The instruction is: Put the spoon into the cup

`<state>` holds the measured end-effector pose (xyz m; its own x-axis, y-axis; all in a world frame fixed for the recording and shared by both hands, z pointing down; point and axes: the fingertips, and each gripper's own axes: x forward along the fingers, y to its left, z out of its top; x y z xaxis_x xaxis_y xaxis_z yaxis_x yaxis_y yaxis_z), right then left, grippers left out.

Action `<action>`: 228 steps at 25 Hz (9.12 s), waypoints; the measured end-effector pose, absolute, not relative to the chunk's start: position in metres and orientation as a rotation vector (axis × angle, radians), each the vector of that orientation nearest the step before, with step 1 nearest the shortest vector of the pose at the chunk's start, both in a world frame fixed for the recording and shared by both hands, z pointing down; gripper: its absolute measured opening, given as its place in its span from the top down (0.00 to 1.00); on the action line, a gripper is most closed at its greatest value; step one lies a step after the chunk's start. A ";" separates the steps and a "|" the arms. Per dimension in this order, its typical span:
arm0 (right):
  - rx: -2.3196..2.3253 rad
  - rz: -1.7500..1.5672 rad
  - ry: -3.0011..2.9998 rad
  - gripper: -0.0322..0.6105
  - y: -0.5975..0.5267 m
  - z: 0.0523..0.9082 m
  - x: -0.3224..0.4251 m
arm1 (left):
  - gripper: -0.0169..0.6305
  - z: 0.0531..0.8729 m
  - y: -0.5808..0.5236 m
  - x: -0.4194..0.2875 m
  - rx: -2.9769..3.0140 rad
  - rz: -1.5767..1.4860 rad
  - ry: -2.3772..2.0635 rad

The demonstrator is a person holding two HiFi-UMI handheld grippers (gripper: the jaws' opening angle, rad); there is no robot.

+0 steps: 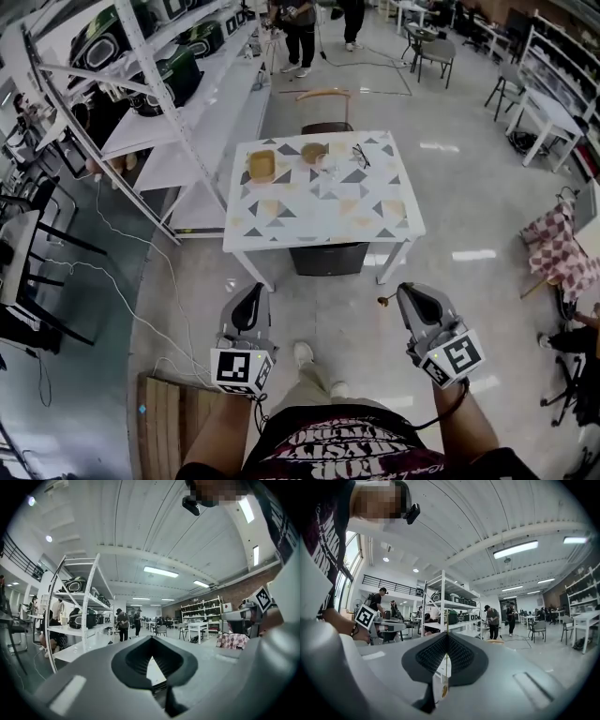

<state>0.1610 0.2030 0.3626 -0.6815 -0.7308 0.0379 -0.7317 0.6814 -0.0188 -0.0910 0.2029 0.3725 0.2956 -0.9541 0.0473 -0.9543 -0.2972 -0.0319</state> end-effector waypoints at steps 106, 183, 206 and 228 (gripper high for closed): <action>1.174 0.188 -2.821 0.90 -0.143 0.388 0.064 | 0.97 0.428 -0.156 -0.147 2.470 0.098 -1.649; 1.211 0.541 -2.735 0.90 -0.393 0.514 0.039 | 0.97 0.492 -0.347 -0.133 2.473 0.331 -1.506; 1.115 0.646 -2.561 0.90 -0.416 0.625 0.020 | 0.97 0.524 -0.368 -0.138 2.457 0.402 -1.434; 1.069 0.587 -2.391 0.88 -0.411 0.659 0.034 | 0.97 0.503 -0.340 -0.117 2.450 0.386 -1.521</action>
<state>0.0337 -0.4111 0.6588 -0.5962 -0.5764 0.5588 -0.7696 0.6085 -0.1936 -0.1173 -0.3399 0.5031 0.4261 -0.8381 0.3406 -0.8991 -0.4341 0.0568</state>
